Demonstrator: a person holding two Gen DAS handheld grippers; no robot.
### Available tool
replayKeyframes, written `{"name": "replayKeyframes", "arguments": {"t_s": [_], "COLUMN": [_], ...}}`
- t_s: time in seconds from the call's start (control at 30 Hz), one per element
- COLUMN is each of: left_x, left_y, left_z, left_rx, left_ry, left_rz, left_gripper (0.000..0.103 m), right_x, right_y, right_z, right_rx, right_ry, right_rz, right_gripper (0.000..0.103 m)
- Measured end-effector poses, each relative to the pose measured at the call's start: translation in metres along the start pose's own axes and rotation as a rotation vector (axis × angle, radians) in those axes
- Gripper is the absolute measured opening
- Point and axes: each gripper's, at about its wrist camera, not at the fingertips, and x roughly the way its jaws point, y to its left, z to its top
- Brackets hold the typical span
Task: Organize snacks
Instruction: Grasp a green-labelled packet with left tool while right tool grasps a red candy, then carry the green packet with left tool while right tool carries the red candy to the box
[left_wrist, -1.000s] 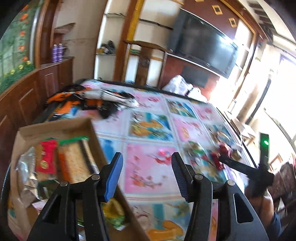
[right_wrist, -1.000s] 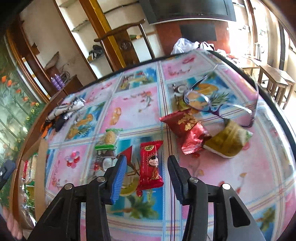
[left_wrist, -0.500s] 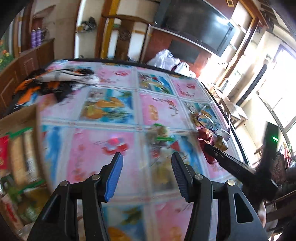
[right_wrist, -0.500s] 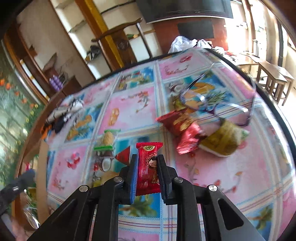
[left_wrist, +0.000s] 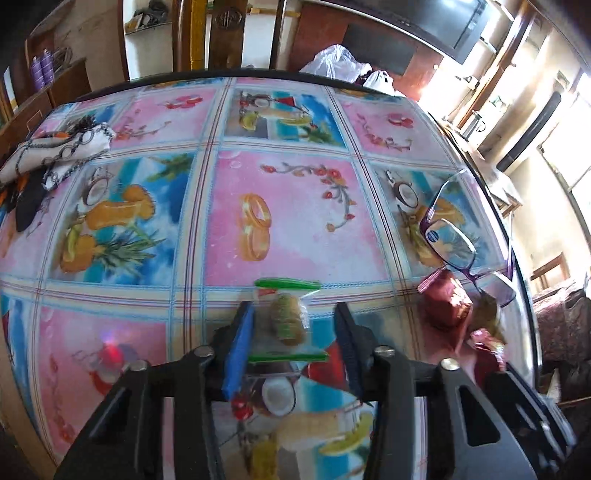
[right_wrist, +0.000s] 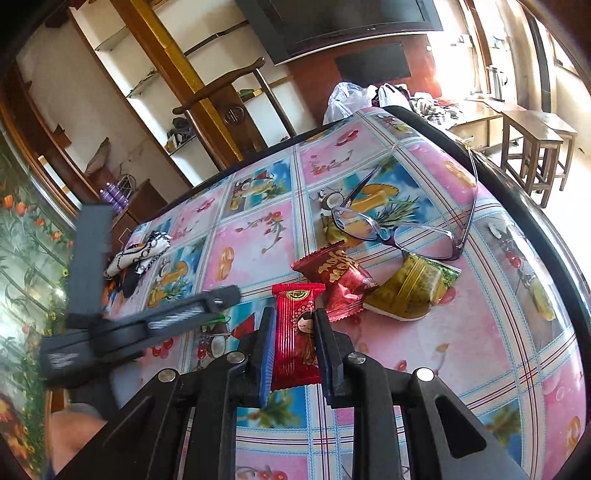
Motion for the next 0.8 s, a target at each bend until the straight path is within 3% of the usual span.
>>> {"name": "replayKeyframes", "arguments": {"t_s": [0.07,0.23,0.6,0.8], "left_x": [-0.001,-0.013,-0.070,-0.083], "left_y": [-0.001,0.008,0.038,0.044], "left_z": [-0.002,-0.020,-0.124,-0.127], "left_rx": [0.010,0.008,0.005,0.010], "left_ry": [-0.007,-0.024,-0.114,-0.185], "left_rz": [0.009,0.003,0.015,0.010], "left_gripper": [0.029,0.029,0.029,0.027], "right_x": [-0.002,-0.002,0.014,0.019], "right_y": [0.000,0.002,0.027,0.042], "right_z": [0.000,-0.002,-0.020,-0.033], "right_rx": [-0.003,-0.022,-0.115,-0.168], "right_ry": [-0.004,0.003,0.069,0.078], "right_rz": [0.001,0.007,0.039,0.046], "right_gripper": [0.022,0.022,0.021,0.021]}}
